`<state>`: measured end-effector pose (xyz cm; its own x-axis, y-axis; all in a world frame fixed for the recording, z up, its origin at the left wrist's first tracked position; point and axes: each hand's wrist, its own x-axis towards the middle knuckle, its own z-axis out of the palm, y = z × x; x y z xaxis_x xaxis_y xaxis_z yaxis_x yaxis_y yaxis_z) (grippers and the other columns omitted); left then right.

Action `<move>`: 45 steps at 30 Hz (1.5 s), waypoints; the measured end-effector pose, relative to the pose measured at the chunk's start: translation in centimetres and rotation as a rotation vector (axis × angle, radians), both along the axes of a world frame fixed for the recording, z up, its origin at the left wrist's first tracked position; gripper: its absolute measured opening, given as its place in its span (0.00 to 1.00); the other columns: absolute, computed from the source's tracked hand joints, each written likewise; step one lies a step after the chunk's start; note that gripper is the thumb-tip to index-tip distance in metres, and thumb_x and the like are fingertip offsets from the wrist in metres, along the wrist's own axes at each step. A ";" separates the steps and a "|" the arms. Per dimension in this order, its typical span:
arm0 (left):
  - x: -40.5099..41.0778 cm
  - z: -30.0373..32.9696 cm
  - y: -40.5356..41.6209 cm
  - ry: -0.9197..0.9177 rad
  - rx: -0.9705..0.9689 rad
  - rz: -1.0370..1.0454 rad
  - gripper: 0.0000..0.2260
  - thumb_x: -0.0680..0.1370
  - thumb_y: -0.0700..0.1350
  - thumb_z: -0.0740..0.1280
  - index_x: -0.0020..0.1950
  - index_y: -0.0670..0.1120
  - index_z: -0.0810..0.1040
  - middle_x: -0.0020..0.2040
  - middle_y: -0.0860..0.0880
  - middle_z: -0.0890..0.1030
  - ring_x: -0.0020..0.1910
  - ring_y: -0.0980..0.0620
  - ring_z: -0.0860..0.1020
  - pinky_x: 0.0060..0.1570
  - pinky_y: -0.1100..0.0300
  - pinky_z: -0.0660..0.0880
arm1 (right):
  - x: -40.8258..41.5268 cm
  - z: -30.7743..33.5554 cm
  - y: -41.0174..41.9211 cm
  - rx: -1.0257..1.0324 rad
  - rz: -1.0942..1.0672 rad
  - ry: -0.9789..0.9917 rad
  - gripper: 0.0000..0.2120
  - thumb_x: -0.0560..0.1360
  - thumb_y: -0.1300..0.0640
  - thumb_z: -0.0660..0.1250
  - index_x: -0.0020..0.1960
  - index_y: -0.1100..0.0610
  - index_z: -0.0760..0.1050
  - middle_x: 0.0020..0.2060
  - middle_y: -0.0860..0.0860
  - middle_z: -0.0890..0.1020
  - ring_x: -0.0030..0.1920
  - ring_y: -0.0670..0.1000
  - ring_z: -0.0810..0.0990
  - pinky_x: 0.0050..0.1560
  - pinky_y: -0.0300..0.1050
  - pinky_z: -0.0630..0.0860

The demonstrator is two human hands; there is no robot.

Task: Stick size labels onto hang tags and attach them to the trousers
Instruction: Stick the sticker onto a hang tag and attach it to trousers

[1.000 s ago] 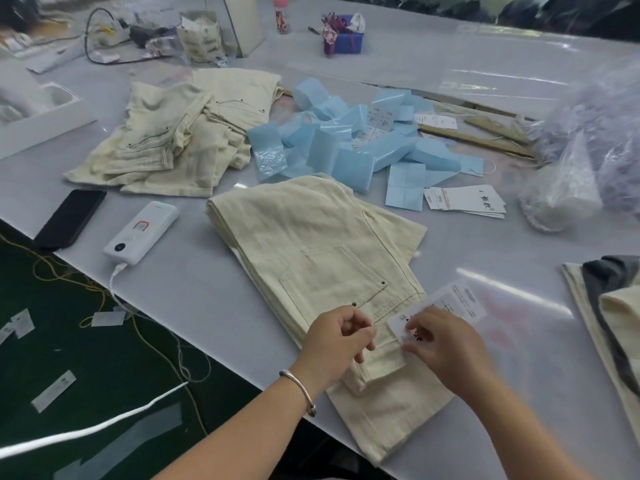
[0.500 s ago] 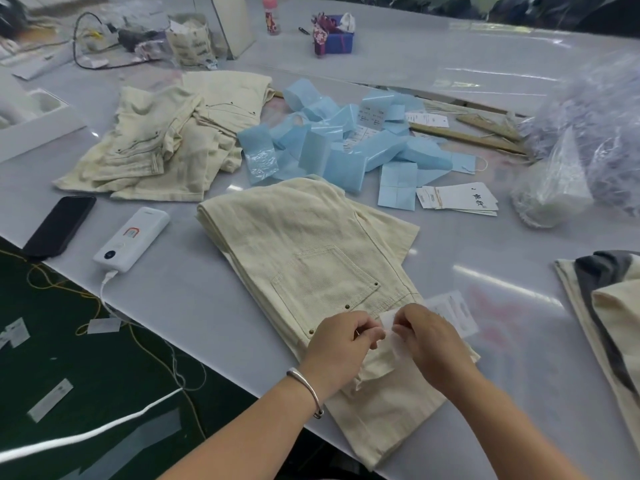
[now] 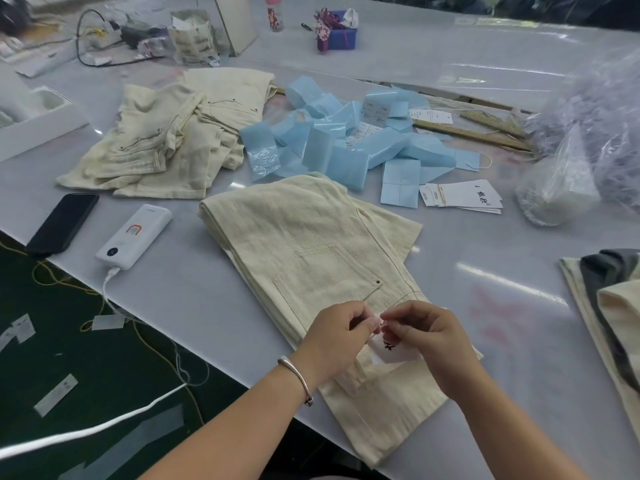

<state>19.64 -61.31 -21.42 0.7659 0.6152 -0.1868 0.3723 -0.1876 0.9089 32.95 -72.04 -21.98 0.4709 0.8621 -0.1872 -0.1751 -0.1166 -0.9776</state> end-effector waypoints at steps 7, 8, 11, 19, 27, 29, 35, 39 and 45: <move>-0.2 0.2 -0.2 0.000 0.010 -0.022 0.10 0.78 0.42 0.66 0.37 0.49 0.77 0.28 0.59 0.74 0.28 0.63 0.69 0.35 0.71 0.66 | -0.1 0.0 0.2 0.062 0.072 0.032 0.08 0.72 0.75 0.65 0.49 0.66 0.73 0.33 0.57 0.80 0.36 0.52 0.79 0.37 0.41 0.77; -0.3 0.3 -0.2 -0.005 0.003 -0.025 0.10 0.78 0.42 0.66 0.37 0.50 0.77 0.28 0.58 0.74 0.28 0.63 0.70 0.34 0.71 0.66 | -0.1 0.0 0.3 0.061 0.081 0.023 0.09 0.73 0.75 0.65 0.49 0.66 0.73 0.33 0.56 0.80 0.36 0.51 0.79 0.37 0.41 0.77; -0.3 0.4 -0.3 -0.003 0.002 -0.035 0.10 0.78 0.42 0.67 0.37 0.48 0.77 0.27 0.60 0.74 0.28 0.64 0.70 0.34 0.72 0.66 | -0.2 0.0 0.3 0.060 0.100 -0.002 0.09 0.73 0.76 0.65 0.49 0.66 0.73 0.33 0.55 0.79 0.36 0.51 0.79 0.37 0.41 0.77; -0.5 0.8 -0.2 -0.039 -0.140 -0.020 0.08 0.79 0.38 0.66 0.41 0.38 0.79 0.24 0.58 0.72 0.26 0.62 0.68 0.32 0.69 0.66 | -0.2 -0.2 0.1 0.073 0.115 0.057 0.10 0.72 0.76 0.65 0.49 0.64 0.72 0.35 0.58 0.77 0.37 0.52 0.78 0.37 0.41 0.75; -0.8 0.5 0.0 0.013 -0.011 -0.056 0.08 0.79 0.41 0.66 0.41 0.41 0.79 0.28 0.57 0.73 0.27 0.63 0.69 0.34 0.68 0.67 | -0.7 -0.4 0.4 0.039 0.164 0.006 0.09 0.73 0.71 0.67 0.50 0.61 0.72 0.36 0.54 0.78 0.38 0.50 0.77 0.37 0.39 0.73; -0.8 0.5 0.2 0.020 -0.004 -0.068 0.08 0.79 0.43 0.67 0.41 0.43 0.80 0.28 0.57 0.74 0.26 0.63 0.70 0.33 0.70 0.67 | -0.9 -0.5 0.3 0.058 0.147 0.068 0.10 0.71 0.68 0.68 0.50 0.61 0.71 0.35 0.54 0.77 0.38 0.50 0.76 0.37 0.39 0.72; -1.1 0.5 1.1 0.030 -0.196 -0.120 0.08 0.77 0.45 0.71 0.39 0.44 0.79 0.29 0.53 0.78 0.25 0.59 0.73 0.29 0.69 0.70 | -0.8 -0.5 0.1 0.082 0.186 0.090 0.10 0.69 0.66 0.67 0.49 0.61 0.71 0.36 0.56 0.75 0.37 0.51 0.75 0.37 0.40 0.72; -1.3 0.4 2.0 0.005 -0.304 -0.091 0.08 0.74 0.45 0.74 0.40 0.42 0.79 0.32 0.49 0.79 0.27 0.55 0.71 0.29 0.66 0.69 | -0.8 -0.4 0.2 0.139 0.192 0.173 0.10 0.69 0.69 0.68 0.48 0.62 0.71 0.36 0.57 0.76 0.37 0.53 0.76 0.35 0.43 0.73; -0.6 -0.8 2.2 -0.028 -0.247 -0.115 0.07 0.74 0.45 0.74 0.41 0.44 0.79 0.29 0.59 0.78 0.27 0.62 0.69 0.30 0.69 0.67 | -0.9 -0.4 0.1 0.142 0.136 0.123 0.09 0.69 0.68 0.71 0.45 0.59 0.74 0.36 0.58 0.76 0.37 0.53 0.75 0.36 0.42 0.74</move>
